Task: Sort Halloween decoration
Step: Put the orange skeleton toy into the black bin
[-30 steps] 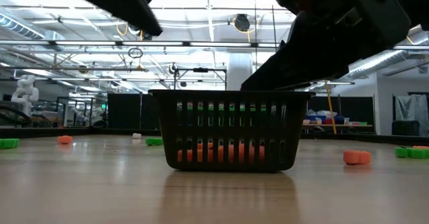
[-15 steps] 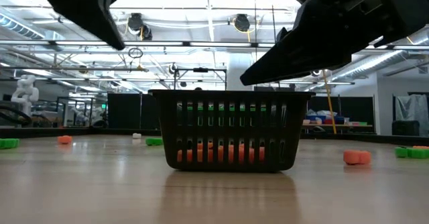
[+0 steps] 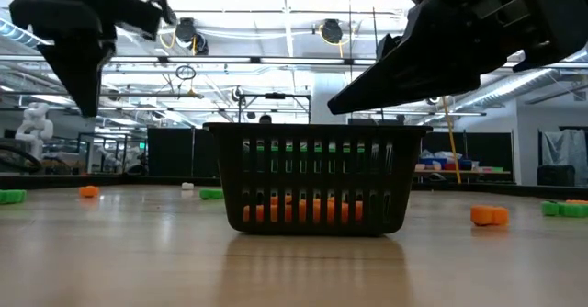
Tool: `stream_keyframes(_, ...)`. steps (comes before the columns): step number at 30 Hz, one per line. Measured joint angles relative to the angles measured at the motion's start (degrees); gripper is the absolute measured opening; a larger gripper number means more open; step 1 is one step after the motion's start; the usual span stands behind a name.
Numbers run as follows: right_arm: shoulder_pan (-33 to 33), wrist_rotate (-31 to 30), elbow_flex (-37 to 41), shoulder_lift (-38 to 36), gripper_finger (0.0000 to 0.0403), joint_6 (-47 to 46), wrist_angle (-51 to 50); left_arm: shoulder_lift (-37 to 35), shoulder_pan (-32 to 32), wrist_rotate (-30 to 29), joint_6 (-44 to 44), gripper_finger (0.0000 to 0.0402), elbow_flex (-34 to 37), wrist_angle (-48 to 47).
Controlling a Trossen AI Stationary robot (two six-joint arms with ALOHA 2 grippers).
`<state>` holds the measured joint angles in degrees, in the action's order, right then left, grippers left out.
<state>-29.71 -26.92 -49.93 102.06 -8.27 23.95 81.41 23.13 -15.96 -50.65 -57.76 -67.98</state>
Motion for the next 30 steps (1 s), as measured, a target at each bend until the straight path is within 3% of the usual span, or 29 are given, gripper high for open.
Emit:
stream_keyframes(6,0.00,0.00,0.00,0.00,0.0141,0.20,0.06,0.00,-5.68,7.07,18.31,0.0016,0.00,1.28)
stream_keyframes(12,-0.09,0.15,0.00,0.00,0.0141,0.09,0.06,0.76,-7.96,10.18,30.86,0.0074,0.00,3.19)
stream_keyframes(21,-0.28,0.17,0.00,0.00,0.0141,0.02,-0.23,1.86,-8.11,1.91,43.24,0.0199,8.16,7.51)
stream_keyframes(30,-0.39,0.20,0.00,0.00,0.0141,0.06,-0.21,1.86,-8.21,3.39,54.22,0.0215,12.51,12.26)
